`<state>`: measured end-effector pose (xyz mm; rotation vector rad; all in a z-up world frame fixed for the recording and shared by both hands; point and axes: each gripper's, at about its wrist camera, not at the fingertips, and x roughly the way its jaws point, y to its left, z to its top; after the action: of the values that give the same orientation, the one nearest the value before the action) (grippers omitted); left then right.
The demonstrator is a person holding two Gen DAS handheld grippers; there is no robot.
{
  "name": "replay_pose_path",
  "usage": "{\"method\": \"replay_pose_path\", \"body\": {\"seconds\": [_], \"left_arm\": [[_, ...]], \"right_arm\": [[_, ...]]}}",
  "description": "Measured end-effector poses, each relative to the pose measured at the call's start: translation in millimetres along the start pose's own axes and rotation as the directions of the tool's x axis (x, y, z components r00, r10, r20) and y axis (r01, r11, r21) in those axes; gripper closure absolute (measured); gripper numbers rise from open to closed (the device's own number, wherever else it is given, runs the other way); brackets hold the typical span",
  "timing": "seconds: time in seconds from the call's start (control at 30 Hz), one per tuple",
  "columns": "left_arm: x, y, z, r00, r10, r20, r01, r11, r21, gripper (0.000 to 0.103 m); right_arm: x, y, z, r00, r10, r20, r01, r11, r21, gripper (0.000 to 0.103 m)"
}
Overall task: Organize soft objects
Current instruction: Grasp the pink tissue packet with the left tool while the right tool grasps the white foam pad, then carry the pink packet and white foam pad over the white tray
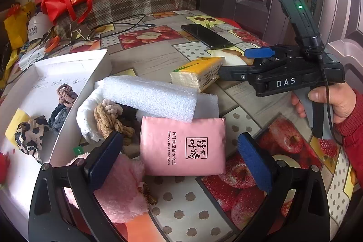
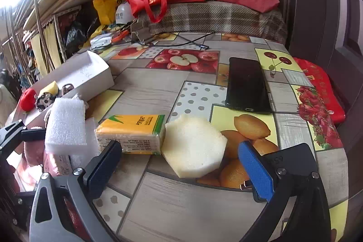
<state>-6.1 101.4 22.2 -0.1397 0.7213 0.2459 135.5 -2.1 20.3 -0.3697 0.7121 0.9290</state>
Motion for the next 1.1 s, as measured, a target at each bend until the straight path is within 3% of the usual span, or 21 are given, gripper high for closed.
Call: {"method": "replay_pose_path", "body": {"seconds": [0.2, 0.27, 0.33, 0.43, 0.63, 0.73, 0.83, 0.93, 1.0, 1.1], "left_arm": [[6, -1, 1, 0.999, 0.038, -0.027, -0.037, 0.999, 0.009, 0.010], [9, -5, 1, 0.998, 0.049, -0.043, -0.048, 0.998, 0.030, 0.020], [13, -7, 1, 0.997, 0.053, -0.062, -0.050, 0.998, 0.045, 0.029], [12, -6, 1, 0.998, 0.038, -0.052, -0.036, 0.998, 0.043, 0.029], [-3, -2, 1, 0.999, 0.030, 0.027, -0.030, 0.999, 0.016, 0.030], [-20, -5, -2, 0.992, 0.056, 0.111, -0.059, 0.998, 0.020, 0.030], [-43, -2, -8, 0.964, 0.127, 0.233, -0.125, 0.992, -0.025, 0.030], [-62, 5, -15, 0.929, 0.183, 0.323, -0.162, 0.983, -0.090, 0.030], [-69, 9, -17, 0.913, 0.202, 0.355, -0.171, 0.978, -0.117, 0.030], [-75, 14, -21, 0.900, 0.214, 0.379, -0.173, 0.975, -0.140, 0.030]], "right_arm": [[26, 3, 4, 0.993, -0.049, -0.103, 0.041, 0.996, -0.078, 0.003], [30, 2, 3, 0.991, -0.047, -0.127, 0.038, 0.997, -0.073, 0.008], [27, 1, 3, 0.992, -0.046, -0.116, 0.038, 0.997, -0.071, 0.018], [22, -1, 3, 0.994, -0.057, -0.095, 0.051, 0.997, -0.062, 0.041], [8, 3, 2, 0.997, -0.062, -0.034, 0.060, 0.996, -0.069, 0.047], [-8, 6, -1, 0.995, -0.091, 0.045, 0.094, 0.994, -0.060, 0.047], [-41, 6, -10, 0.973, -0.120, 0.197, 0.118, 0.993, 0.022, 0.047], [-76, 12, -26, 0.919, -0.180, 0.349, 0.147, 0.982, 0.121, 0.047], [-89, 17, -35, 0.894, -0.211, 0.396, 0.157, 0.974, 0.164, 0.047], [-98, 26, -40, 0.878, -0.225, 0.423, 0.158, 0.969, 0.188, 0.047]]}}
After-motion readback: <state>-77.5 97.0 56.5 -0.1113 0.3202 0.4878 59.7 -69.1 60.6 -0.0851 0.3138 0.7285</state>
